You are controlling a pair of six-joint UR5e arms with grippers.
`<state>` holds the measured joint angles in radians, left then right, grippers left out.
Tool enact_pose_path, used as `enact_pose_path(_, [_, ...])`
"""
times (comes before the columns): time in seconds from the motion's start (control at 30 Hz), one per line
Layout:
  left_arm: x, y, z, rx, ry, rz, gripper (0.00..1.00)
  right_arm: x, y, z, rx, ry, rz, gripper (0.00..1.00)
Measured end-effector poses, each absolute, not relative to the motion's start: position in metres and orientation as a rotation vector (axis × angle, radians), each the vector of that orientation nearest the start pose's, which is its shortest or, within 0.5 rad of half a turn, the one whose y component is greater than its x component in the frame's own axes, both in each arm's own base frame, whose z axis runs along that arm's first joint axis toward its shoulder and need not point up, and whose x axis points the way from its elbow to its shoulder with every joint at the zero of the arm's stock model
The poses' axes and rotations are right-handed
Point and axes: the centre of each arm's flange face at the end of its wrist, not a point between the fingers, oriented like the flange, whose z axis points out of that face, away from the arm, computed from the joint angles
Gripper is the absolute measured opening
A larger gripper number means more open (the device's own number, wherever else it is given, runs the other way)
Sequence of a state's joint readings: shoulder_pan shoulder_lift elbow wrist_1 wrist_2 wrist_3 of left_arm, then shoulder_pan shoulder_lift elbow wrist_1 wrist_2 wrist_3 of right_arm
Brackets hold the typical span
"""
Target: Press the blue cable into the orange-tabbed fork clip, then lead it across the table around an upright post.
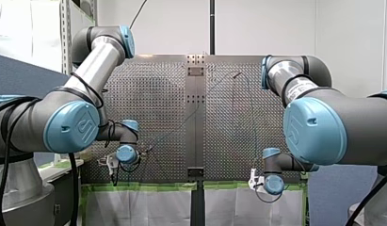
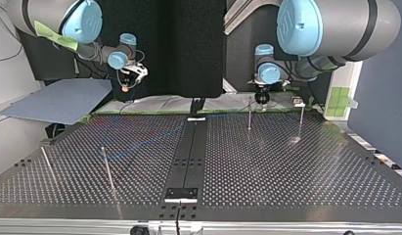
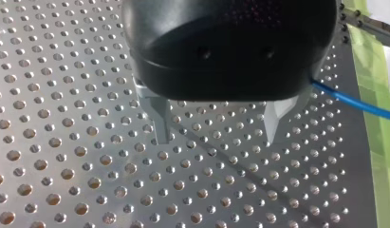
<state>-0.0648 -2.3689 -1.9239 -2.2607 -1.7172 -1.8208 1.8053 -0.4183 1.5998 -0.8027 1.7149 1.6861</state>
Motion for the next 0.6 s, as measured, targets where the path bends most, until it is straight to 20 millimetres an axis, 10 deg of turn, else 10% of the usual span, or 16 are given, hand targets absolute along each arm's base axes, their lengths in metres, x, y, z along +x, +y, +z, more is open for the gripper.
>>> enact_pose_path(0.6, [0.523,-0.153,-0.021,-0.271,1.820,-0.086,0.97,0.244,-0.548,-0.186,1.527,-1.510,1.052,0.00])
